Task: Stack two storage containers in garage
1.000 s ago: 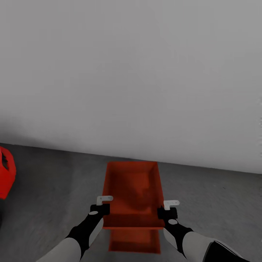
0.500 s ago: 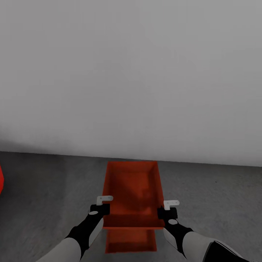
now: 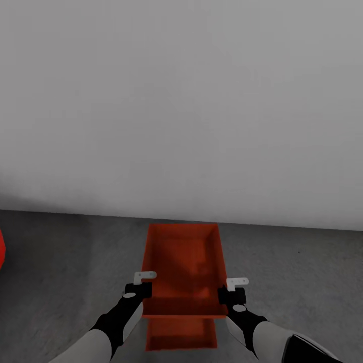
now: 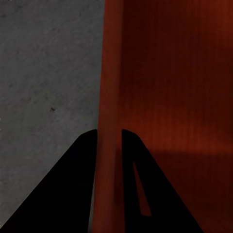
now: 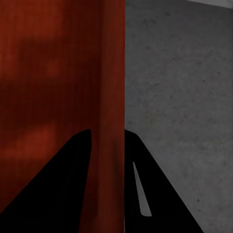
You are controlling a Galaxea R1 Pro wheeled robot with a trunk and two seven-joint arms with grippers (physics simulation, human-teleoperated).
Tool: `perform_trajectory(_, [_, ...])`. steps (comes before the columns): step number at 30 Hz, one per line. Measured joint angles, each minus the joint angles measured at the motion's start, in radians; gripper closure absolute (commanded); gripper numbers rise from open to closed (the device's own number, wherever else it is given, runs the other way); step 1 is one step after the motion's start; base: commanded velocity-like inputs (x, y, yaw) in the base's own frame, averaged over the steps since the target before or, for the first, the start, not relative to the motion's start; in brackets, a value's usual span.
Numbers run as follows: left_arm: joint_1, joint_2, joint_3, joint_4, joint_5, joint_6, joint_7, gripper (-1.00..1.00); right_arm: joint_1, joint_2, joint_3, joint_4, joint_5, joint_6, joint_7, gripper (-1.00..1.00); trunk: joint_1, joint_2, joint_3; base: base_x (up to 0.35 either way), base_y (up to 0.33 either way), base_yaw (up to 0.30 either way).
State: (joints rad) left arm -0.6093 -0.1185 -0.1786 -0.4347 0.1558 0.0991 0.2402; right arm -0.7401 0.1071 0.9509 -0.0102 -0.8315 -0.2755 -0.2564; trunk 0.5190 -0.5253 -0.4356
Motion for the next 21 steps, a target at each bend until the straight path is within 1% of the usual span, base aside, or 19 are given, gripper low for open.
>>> perform_trajectory(14, [0.000,0.000,0.001,0.000,-0.003,0.000,-0.002,1.00,0.000,0.000,0.194,0.001,-0.196,-0.002,0.000,1.00,0.000,0.000,0.000,0.000,0.000,0.000])
perform_trajectory(21, [0.000,0.000,0.001,-0.002,-0.004,0.000,-0.002,1.00,0.000,-0.001,0.295,0.001,-0.298,-0.005,0.000,1.00,0.000,0.000,0.007,0.000,0.000,-0.031])
